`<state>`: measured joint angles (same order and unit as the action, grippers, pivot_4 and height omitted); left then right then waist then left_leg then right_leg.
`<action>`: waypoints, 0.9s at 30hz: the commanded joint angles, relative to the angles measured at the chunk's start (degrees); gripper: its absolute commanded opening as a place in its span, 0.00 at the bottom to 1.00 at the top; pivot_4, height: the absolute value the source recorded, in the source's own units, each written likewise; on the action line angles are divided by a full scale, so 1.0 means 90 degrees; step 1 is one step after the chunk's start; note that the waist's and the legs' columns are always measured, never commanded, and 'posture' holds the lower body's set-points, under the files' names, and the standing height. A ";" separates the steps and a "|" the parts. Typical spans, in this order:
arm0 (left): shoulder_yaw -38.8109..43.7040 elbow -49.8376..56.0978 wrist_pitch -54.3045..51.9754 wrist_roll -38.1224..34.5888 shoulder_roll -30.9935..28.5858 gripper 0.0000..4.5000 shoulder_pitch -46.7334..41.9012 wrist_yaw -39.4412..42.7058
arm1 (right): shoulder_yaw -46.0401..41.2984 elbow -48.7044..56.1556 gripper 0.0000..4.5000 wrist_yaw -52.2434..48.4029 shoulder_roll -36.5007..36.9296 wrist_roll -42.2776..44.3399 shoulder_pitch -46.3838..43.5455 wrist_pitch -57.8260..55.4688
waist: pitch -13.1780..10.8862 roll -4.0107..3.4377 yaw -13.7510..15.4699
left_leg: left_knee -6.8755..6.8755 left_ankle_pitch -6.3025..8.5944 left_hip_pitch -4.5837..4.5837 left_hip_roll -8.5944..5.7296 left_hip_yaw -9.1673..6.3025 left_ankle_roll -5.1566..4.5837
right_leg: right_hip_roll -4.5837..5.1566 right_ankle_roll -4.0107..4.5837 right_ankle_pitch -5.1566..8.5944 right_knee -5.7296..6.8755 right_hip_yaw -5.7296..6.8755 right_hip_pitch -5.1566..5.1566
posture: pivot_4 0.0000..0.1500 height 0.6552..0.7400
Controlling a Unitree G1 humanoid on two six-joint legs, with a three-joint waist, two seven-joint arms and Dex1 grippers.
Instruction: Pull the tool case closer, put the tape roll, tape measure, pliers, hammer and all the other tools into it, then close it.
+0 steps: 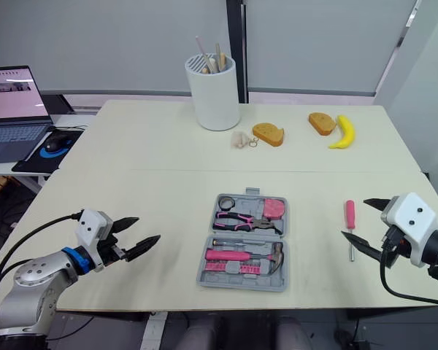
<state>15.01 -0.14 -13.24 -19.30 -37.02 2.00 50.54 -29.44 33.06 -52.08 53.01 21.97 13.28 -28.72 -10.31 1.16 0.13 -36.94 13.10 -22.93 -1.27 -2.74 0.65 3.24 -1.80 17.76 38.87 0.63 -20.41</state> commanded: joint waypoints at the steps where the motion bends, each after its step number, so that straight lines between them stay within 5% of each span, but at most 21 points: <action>1: 0.0143 0.0461 -0.0091 -0.0246 -0.0179 0.99 0.0087 0.0136 | -0.0187 -0.0014 1.00 0.0105 -0.0061 -0.0066 -0.0003 0.0158 | 0.0000 0.0000 0.0001 | 0.0000 0.0000 0.0000 0.0000 0.0000 0.0000 | 0.0000 0.0000 0.0000 0.0000 0.0000 0.0000 | 1.00 1.00; 14: -0.1198 0.1610 -0.0062 -0.0724 -0.1029 0.99 -0.1170 0.2340 | -0.0321 0.0822 1.00 0.2056 -0.2132 -0.0506 0.1232 -0.0410 | 0.0003 -0.0008 0.0112 | 0.0006 0.0001 -0.0006 0.0001 0.0002 0.0002 | 0.0001 0.0022 0.0013 -0.0002 -0.0001 -0.0007 | 1.00 1.00; 27: -0.1939 0.1548 -0.0120 -0.0746 -0.0766 0.99 -0.1998 0.2742 | 0.1600 -0.1127 1.00 0.4320 -0.3399 -0.2011 -0.0634 -0.0552 | 0.0000 -0.0015 -0.0045 | 0.0013 0.0001 -0.0001 0.0004 0.0003 0.0002 | -0.0013 0.0026 0.0016 0.0010 0.0001 -0.0013 | 1.00 1.00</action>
<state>-2.33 12.67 -14.69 -24.97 -44.01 -15.08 74.66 -15.62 24.65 -14.90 22.77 5.15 8.62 -34.55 -10.31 1.03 -0.28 -36.82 13.10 -22.94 -1.24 -2.71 0.66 3.12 -1.56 17.90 38.97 0.63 -20.53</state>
